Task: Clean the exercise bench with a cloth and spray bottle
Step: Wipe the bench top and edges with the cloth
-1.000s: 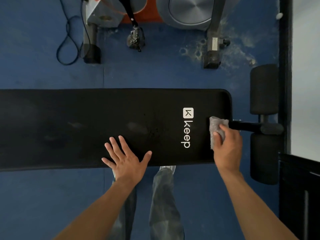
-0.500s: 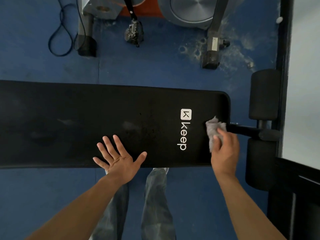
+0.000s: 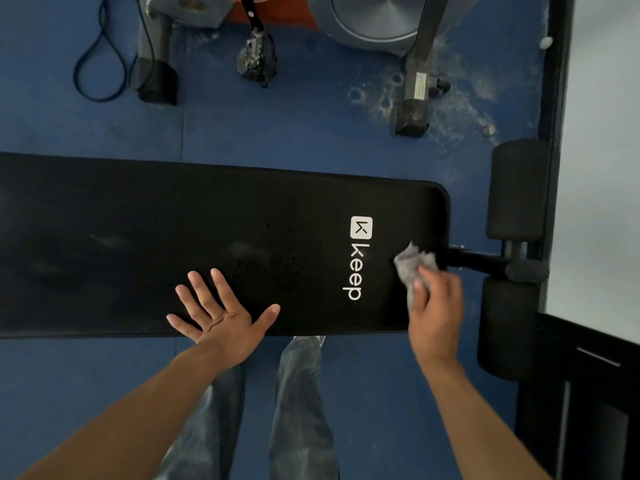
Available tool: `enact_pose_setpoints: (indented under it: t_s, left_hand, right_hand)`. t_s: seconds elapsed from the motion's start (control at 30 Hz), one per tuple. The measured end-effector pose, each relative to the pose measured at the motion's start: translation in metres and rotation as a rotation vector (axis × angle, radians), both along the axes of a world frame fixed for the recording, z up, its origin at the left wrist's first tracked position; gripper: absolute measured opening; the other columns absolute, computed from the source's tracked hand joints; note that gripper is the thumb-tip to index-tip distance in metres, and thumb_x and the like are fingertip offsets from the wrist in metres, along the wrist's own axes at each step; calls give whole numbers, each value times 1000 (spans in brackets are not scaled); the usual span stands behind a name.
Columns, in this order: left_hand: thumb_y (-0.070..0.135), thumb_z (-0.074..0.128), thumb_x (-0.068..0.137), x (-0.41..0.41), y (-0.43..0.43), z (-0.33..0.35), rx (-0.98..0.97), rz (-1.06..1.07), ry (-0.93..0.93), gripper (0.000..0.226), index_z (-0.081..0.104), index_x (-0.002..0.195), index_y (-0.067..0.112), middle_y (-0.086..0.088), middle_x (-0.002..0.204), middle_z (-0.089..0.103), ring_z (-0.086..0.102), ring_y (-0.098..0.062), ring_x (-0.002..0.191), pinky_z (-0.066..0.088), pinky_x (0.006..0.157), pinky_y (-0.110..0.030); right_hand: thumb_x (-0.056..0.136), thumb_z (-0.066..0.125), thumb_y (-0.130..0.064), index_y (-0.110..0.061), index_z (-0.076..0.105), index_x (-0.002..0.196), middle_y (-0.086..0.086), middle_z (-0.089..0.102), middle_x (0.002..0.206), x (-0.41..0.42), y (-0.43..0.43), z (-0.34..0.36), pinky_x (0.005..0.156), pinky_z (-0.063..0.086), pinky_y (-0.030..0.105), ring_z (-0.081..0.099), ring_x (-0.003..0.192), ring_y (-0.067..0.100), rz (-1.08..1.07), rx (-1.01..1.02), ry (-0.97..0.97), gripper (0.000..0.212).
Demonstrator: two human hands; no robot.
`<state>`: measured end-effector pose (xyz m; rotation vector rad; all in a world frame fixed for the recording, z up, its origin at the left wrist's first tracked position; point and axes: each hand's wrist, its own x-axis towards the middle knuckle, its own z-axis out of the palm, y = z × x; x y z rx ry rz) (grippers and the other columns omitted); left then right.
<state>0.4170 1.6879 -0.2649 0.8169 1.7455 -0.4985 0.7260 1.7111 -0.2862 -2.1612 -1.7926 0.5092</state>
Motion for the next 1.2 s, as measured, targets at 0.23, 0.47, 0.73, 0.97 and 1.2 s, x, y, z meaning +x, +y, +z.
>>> enact_pose_setpoints:
  t_s: [0.23,0.47,0.73,0.97,1.2]
  left_hand:
    - [91,30,78,1,1,-1,-10,-8,5,118,-64,115,29,-2,115,-75,-68,-29,107,-29,106,-63]
    - [91,29,78,1,4,2,-37,-19,0,117,-64,112,29,-1,109,-76,-68,-29,105,-29,106,-64]
    - [93,27,76,-2,5,-3,-72,-34,4,118,-66,107,28,-2,105,-78,-68,-31,103,-27,106,-65]
    - [93,26,76,-2,6,-2,-74,-36,-8,117,-65,110,28,-5,111,-75,-64,-34,112,-27,107,-66]
    - [93,26,77,-5,5,-3,-88,-39,-21,117,-65,111,27,-6,110,-76,-64,-36,110,-26,106,-67]
  right_hand:
    - [100,58,-8,-7,65,128,13,58,119,-21,113,-14,95,34,3,58,106,19,-176,108,44,29]
    - [97,65,-8,-10,68,123,8,58,110,-51,5,3,82,50,30,55,94,19,429,-84,128,26]
    - [97,62,-6,-3,66,124,20,58,114,18,89,-4,93,34,16,59,104,33,23,-61,5,27]
    - [98,59,-9,-7,66,122,15,60,117,-40,136,-12,92,37,22,58,106,29,17,35,44,26]
    - [96,68,-12,-15,70,121,-2,55,114,-66,-33,6,90,45,18,55,100,17,324,-200,219,25]
